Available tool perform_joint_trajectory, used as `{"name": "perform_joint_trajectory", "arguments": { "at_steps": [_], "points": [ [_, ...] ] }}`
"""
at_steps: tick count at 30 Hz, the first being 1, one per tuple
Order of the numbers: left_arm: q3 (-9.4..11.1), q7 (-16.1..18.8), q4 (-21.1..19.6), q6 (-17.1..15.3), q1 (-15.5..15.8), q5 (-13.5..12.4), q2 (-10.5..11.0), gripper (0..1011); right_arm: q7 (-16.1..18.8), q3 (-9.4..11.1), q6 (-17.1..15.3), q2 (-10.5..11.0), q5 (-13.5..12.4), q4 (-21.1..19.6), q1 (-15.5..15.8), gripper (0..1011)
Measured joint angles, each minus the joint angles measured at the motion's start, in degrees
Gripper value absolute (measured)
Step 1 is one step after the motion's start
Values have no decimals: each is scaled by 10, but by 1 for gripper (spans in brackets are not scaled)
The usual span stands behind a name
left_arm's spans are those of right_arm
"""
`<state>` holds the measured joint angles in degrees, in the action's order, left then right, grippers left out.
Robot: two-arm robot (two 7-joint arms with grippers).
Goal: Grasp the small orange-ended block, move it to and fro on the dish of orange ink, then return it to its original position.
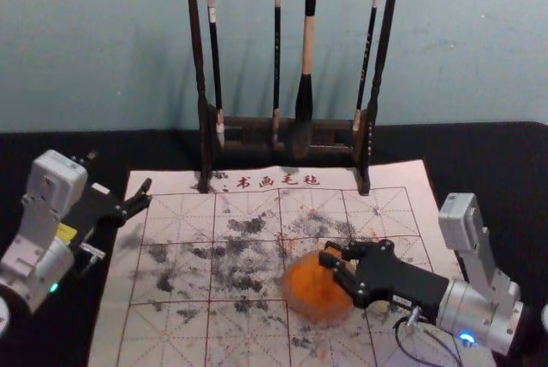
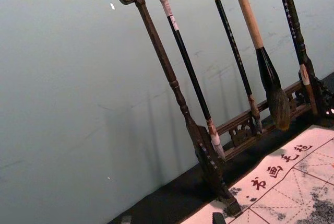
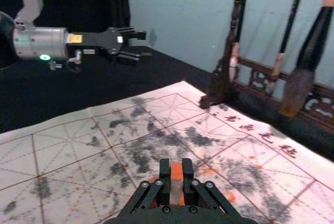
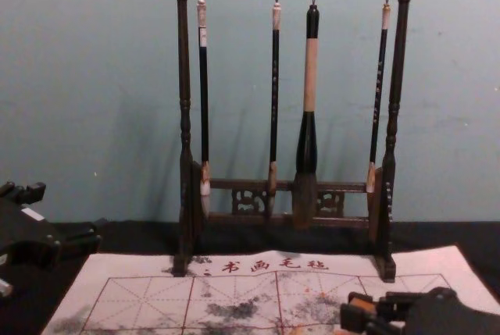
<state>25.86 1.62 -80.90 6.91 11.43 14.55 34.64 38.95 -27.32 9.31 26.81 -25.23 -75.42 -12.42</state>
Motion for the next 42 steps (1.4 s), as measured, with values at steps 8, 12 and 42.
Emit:
{"name": "perform_joint_trajectory", "arguments": {
  "at_steps": [8, 12, 42],
  "points": [
    [0, 0, 0, 0, 0, 0, 0, 1001, 8, -12, -1, -2, 0, -2, -1, 87],
    [0, 0, 0, 0, 0, 0, 0, 1001, 9, -17, -1, -5, 2, 3, -5, 87],
    [0, 0, 0, 0, 0, 0, 0, 1001, -13, -6, 4, -20, 11, 43, -32, 87]
  ]
}}
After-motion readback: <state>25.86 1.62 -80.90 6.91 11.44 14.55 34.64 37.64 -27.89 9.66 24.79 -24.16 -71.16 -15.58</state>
